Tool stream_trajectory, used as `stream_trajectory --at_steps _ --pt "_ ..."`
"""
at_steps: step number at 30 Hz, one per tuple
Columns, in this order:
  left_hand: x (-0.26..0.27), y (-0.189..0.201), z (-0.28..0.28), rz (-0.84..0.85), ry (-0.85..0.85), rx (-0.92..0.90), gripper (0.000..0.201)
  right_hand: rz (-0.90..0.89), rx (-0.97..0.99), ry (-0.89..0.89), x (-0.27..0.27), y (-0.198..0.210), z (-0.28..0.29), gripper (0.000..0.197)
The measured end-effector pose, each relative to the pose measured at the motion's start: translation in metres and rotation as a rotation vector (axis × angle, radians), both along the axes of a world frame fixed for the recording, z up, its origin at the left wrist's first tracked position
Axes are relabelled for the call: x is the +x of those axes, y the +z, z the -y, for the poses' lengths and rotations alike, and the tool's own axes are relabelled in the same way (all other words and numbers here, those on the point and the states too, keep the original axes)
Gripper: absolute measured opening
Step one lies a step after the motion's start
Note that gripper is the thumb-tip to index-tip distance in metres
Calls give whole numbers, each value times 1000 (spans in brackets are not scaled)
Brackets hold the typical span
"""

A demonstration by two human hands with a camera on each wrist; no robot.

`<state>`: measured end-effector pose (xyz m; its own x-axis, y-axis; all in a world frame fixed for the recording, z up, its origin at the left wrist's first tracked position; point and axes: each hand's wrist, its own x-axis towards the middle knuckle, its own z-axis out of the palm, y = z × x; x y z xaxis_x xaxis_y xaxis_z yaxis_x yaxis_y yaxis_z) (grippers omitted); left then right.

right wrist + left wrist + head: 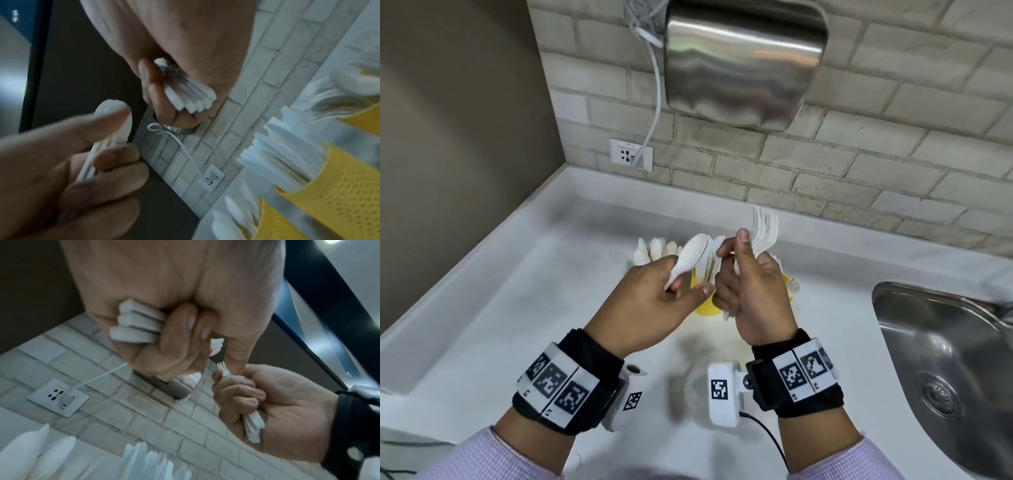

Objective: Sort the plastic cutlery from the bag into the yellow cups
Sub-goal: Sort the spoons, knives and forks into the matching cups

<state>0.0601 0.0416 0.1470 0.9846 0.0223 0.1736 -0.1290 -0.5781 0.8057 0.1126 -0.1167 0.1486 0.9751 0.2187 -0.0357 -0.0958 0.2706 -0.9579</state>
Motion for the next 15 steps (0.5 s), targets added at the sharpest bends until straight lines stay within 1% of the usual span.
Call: stream_trajectory --at_steps 1,2,4,5,7,8,10,11,13,14,15 --pt "-1 -2 2 -18 -26 4 42 36 -80 8 -4 -2 2 51" --pt "-1 -4 4 -37 -51 15 36 78 -143 17 -8 -4 3 49" --pt "-2 -8 8 -76 -87 26 32 155 -208 19 -18 -6 4 28" --pt "-3 -10 11 -98 -102 7 30 179 -244 -13 -21 -7 6 29" --pt "-6 -12 16 -150 -136 -65 29 204 -345 -111 -23 -10 12 49" --pt "-8 -13 19 -165 -165 -101 28 226 -392 -160 -25 -11 15 56" --pt "-13 -15 26 -157 -202 -148 28 309 -467 -212 -30 -11 22 62" --pt "-14 -16 28 -115 -209 -148 29 361 -496 -227 -31 -11 23 63" --pt "-13 -25 34 21 -199 -75 27 426 -558 -237 -30 -16 30 60" --pt "-12 -26 31 95 -172 -28 22 469 -582 -235 -29 -14 30 54" --pt "-13 -27 29 135 -157 -2 17 504 -600 -220 -29 -14 30 48"
